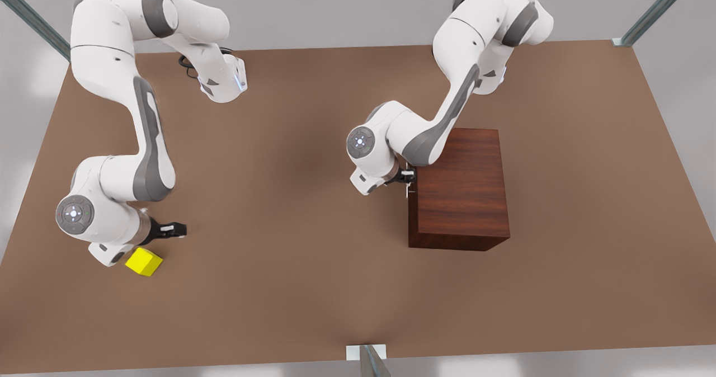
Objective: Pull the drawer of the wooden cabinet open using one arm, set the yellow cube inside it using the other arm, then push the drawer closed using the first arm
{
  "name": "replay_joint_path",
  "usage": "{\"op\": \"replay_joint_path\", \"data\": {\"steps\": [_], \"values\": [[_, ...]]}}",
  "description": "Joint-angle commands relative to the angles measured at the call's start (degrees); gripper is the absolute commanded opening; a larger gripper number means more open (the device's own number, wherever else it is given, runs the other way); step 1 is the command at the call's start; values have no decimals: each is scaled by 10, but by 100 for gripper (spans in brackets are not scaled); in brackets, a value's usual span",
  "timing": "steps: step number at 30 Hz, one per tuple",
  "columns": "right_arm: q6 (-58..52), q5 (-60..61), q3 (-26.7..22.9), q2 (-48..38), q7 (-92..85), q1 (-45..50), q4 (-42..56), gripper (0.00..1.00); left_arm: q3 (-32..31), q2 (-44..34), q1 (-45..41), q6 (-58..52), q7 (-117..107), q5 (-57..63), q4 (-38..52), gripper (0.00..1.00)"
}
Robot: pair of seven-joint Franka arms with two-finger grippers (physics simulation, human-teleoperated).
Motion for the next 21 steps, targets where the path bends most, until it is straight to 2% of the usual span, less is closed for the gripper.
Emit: {"op": "replay_joint_path", "data": {"steps": [1, 4, 6, 10, 15, 21], "values": [[83, 14, -1, 22, -289, -34, 24, 100, 0, 2, 2, 4, -148, 5, -7, 79], [59, 54, -5, 105, -420, -59, 137, 100, 0, 5, 5, 3, -145, 5, -12, 77], [54, 64, -5, 124, -503, -63, 147, 100, 0, 5, 3, 2, -146, 4, -14, 75], [52, 93, -5, 137, -620, -85, 137, 100, -2, 5, 2, 1, -147, 1, -24, 75], [58, 101, 0, 139, -670, -103, 69, 100, -2, 5, 1, 2, -148, -4, -35, 75], [98, 65, -5, 173, -684, -104, 82, 100, -3, 6, 2, 2, -147, -15, -37, 75]]}}
